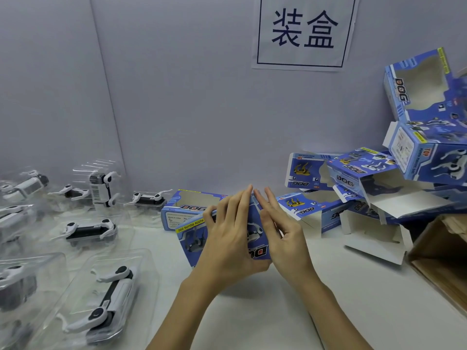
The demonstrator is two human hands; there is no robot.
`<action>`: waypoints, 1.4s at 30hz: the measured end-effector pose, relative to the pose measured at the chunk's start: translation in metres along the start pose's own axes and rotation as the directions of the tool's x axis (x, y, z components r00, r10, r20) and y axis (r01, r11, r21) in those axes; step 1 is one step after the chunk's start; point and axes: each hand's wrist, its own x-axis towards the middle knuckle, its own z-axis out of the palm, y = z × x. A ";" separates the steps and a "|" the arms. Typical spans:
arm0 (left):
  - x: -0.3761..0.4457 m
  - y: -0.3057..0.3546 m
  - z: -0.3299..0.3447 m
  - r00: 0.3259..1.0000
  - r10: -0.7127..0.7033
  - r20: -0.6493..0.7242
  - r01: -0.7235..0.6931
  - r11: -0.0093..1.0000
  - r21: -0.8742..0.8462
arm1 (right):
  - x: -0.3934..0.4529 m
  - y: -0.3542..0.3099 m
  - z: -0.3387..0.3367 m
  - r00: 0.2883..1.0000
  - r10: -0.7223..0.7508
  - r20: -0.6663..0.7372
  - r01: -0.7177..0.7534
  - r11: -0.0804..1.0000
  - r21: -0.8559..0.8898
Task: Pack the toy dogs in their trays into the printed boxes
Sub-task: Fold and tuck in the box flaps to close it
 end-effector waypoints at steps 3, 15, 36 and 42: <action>0.001 0.000 0.000 0.997 -0.035 -0.069 0.035 0.999 0.006 | -0.001 -0.002 -0.001 0.994 -0.014 0.110 0.024 0.995 -0.092; 0.006 0.016 -0.007 0.961 -0.112 -0.254 0.072 0.984 -0.162 | 0.001 -0.018 -0.016 0.986 -0.162 -0.035 0.163 0.987 0.013; -0.002 0.020 0.001 0.958 -0.128 -0.258 0.074 0.975 -0.209 | 0.002 -0.021 -0.019 0.989 0.004 -0.145 0.001 0.999 0.037; -0.004 0.021 0.002 0.955 -0.114 -0.274 0.067 0.982 -0.174 | 0.001 -0.022 -0.017 0.988 -0.023 -0.152 0.029 0.999 0.035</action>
